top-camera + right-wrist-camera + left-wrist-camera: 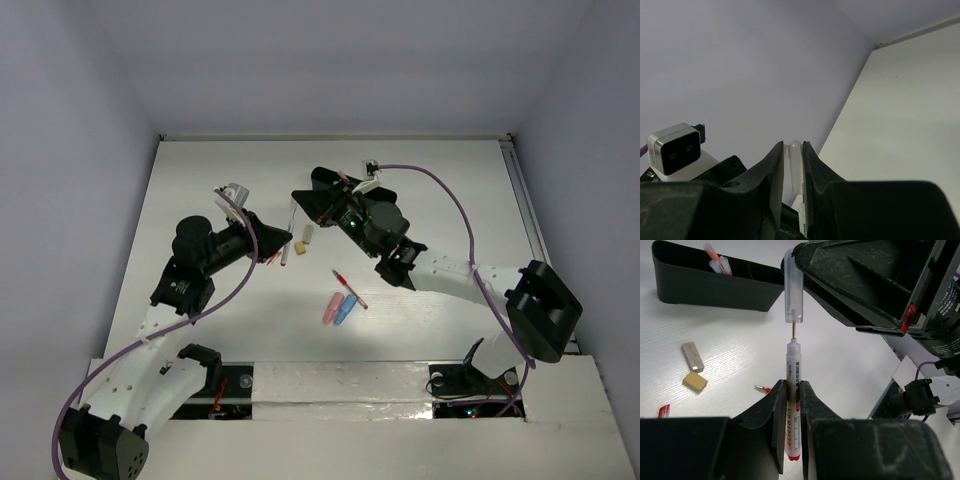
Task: Sort the stationery into containers
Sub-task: Close the pen cap on the pen.
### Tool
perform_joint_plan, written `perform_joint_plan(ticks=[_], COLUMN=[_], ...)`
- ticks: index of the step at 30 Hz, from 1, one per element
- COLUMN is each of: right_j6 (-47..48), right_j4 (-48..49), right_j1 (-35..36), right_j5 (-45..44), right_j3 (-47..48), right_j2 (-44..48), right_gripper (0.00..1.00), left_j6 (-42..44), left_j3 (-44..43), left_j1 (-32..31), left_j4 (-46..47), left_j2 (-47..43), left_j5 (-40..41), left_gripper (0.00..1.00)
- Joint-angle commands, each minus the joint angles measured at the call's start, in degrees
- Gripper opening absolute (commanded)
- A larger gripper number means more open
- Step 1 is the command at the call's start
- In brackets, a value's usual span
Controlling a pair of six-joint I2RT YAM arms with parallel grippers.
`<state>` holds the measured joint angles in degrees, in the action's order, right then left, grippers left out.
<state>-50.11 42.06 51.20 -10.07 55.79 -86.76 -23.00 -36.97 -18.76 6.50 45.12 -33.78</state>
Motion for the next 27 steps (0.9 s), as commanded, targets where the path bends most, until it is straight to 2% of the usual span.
perform_joint_plan(ticks=[1, 27], right_j6=[1.2, 6.8], right_j4=[4.2, -0.1], right_j1=[0.8, 1.4], right_j5=[-1.0, -0.7], right_j3=[0.7, 0.8], right_j2=[0.8, 1.9], right_gripper=[0.00, 0.00], left_j6=[0.5, 0.4], left_j3=[-1.7, -1.9], left_j1=[0.3, 0.8], left_j4=[1.7, 1.7], left_j2=[-1.5, -2.6], left_j5=[0.4, 2.1], left_gripper=[0.00, 0.00])
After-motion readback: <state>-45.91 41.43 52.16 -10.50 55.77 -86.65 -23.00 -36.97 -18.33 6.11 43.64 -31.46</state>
